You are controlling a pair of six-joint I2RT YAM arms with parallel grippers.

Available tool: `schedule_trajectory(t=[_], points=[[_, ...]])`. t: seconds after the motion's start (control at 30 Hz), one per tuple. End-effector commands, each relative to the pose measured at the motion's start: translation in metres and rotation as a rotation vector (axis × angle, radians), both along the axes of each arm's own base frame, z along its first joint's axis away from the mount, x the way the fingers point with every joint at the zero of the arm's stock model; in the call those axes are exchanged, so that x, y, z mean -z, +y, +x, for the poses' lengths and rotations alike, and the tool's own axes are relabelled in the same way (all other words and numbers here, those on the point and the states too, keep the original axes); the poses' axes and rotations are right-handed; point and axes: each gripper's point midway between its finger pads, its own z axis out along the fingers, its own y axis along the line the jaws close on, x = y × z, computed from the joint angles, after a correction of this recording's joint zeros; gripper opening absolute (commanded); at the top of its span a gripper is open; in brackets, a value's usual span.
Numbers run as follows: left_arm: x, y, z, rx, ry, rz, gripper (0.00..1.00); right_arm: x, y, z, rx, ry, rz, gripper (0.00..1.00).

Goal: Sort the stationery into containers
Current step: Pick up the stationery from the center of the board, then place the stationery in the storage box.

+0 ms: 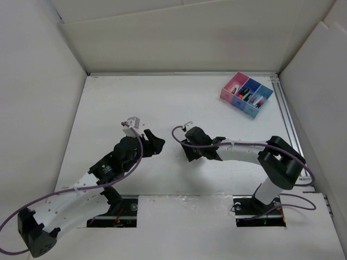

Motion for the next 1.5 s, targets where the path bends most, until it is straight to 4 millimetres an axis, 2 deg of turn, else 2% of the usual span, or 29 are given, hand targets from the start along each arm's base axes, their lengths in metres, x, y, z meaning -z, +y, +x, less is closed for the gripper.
schedule_trajectory(t=[0.0,0.1,0.17,0.33,0.43,0.57,0.6,0.63,0.73,0.77,0.8,0.83,0.87,0.9,0.93,0.97,1.0,1.03,1.07,1.1,1.13,1.17,1.2,1.23,1.27,1.3,1.33,1.4,1.47], points=[[-0.022,0.009,0.003,-0.036,-0.043,-0.005,0.55,-0.008,0.008,0.021,0.032,-0.074,-0.023,0.59],[-0.025,0.011,0.001,-0.036,-0.05,-0.013,0.55,-0.007,0.01,0.026,0.04,-0.081,-0.029,0.56],[-0.032,0.013,0.002,-0.042,-0.07,-0.018,0.57,0.003,0.008,0.026,0.044,-0.07,-0.055,0.53],[-0.037,0.014,0.001,-0.043,-0.077,-0.024,0.62,0.004,0.011,0.026,0.038,-0.063,-0.052,0.19],[-0.037,0.014,0.001,-0.043,-0.077,-0.024,0.67,-0.008,0.011,0.024,0.042,-0.069,-0.022,0.05],[-0.041,0.01,-0.001,-0.02,-0.084,-0.044,0.8,-0.042,0.012,0.027,0.059,-0.123,0.041,0.04],[-0.039,0.009,0.0,-0.02,-0.086,-0.046,0.84,-0.057,0.014,0.029,0.051,-0.149,0.062,0.04],[-0.04,0.003,-0.001,0.006,-0.086,-0.059,0.84,-0.065,0.007,0.035,0.076,-0.159,0.061,0.04],[-0.031,-0.005,-0.002,0.036,-0.062,-0.065,0.87,-0.1,0.0,0.06,0.103,-0.217,0.107,0.04],[-0.027,-0.011,-0.003,0.058,-0.051,-0.077,0.87,-0.105,-0.017,0.078,0.159,-0.22,0.111,0.04],[-0.03,-0.014,-0.004,0.07,-0.057,-0.089,0.87,-0.121,-0.022,0.093,0.179,-0.248,0.135,0.04],[-0.018,-0.016,-0.004,0.08,-0.038,-0.075,0.88,-0.129,-0.032,0.106,0.198,-0.261,0.145,0.04],[-0.017,-0.021,-0.006,0.101,-0.033,-0.095,0.88,-0.141,-0.056,0.129,0.262,-0.277,0.173,0.04],[-0.015,-0.023,-0.007,0.112,-0.033,-0.099,0.9,-0.143,-0.069,0.143,0.305,-0.285,0.17,0.04],[-0.006,-0.023,-0.007,0.111,-0.019,-0.087,0.9,-0.155,-0.078,0.163,0.329,-0.309,0.18,0.04],[-0.004,-0.027,-0.007,0.121,-0.013,-0.101,0.92,-0.162,-0.091,0.179,0.37,-0.331,0.186,0.04],[0.002,-0.029,-0.01,0.141,-0.002,-0.101,1.0,-0.171,-0.115,0.207,0.436,-0.359,0.196,0.04],[0.0,-0.029,-0.01,0.141,-0.008,-0.107,1.0,-0.188,-0.126,0.219,0.458,-0.394,0.222,0.04],[0.01,-0.031,-0.012,0.152,0.008,-0.097,1.0,-0.177,-0.137,0.234,0.489,-0.379,0.204,0.04],[0.008,-0.033,-0.013,0.164,0.005,-0.106,1.0,-0.18,-0.155,0.25,0.531,-0.386,0.222,0.04],[0.013,-0.032,-0.014,0.164,0.014,-0.098,1.0,-0.18,-0.163,0.262,0.546,-0.389,0.224,0.04],[0.013,-0.032,-0.014,0.164,0.014,-0.098,1.0,-0.196,-0.17,0.28,0.564,-0.428,0.24,0.04],[0.019,-0.031,-0.015,0.163,0.022,-0.091,1.0,-0.175,-0.176,0.295,0.582,-0.392,0.234,0.04],[0.019,-0.031,-0.015,0.163,0.022,-0.091,1.0,-0.171,-0.19,0.306,0.606,-0.39,0.233,0.04],[0.019,-0.031,-0.015,0.163,0.022,-0.091,1.0,-0.181,-0.194,0.32,0.607,-0.413,0.252,0.04],[0.019,-0.032,-0.016,0.178,0.02,-0.087,1.0,-0.16,-0.197,0.33,0.616,-0.376,0.257,0.04],[0.023,-0.031,-0.017,0.177,0.027,-0.081,1.0,-0.154,-0.207,0.336,0.624,-0.361,0.261,0.04],[0.021,-0.031,-0.017,0.178,0.02,-0.087,1.0,-0.156,-0.207,0.347,0.624,-0.364,0.288,0.04],[0.022,-0.029,-0.018,0.181,0.013,-0.082,1.0,-0.147,-0.215,0.355,0.638,-0.358,0.282,0.05]])
